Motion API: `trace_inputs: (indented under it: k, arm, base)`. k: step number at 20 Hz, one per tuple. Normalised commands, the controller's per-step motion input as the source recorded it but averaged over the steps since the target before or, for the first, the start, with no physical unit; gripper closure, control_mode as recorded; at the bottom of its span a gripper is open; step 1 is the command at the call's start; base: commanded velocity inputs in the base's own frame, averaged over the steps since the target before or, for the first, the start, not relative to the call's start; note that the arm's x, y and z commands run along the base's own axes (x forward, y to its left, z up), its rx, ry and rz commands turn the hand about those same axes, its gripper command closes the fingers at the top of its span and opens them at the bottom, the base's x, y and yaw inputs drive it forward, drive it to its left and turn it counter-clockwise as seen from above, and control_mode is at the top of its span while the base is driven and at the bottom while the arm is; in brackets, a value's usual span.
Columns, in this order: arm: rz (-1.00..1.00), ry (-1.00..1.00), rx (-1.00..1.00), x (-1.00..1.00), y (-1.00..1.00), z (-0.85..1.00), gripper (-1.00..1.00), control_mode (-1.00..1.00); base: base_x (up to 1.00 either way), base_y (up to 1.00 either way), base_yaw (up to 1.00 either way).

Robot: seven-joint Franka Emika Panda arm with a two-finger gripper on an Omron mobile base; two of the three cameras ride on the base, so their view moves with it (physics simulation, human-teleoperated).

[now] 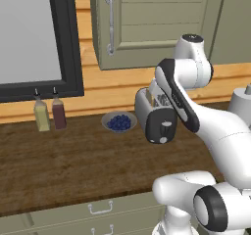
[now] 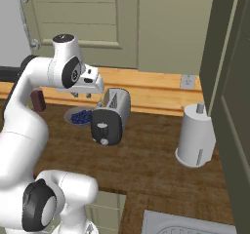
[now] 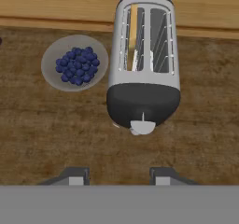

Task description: Start the toaster. Once the lever pops up, take the bread to the plate on the dining counter.

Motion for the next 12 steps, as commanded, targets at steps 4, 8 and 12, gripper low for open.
trace_inputs:
  k: [4,8,12]
  arm:
    - [0.01,0.09,0.0,-0.07,0.08,-0.3,-1.0,-1.0]
    - [0.1,0.01,0.05,-0.23,-0.07,-0.61,-1.0,-1.0]
    - [0.04,0.0,0.06,-0.01,-0.27,-0.57,-1.0,-1.0]
  base:
    - [0.0,0.0,0.0]
    - [0.0,0.0,0.0]
    - [0.0,0.0,0.0]
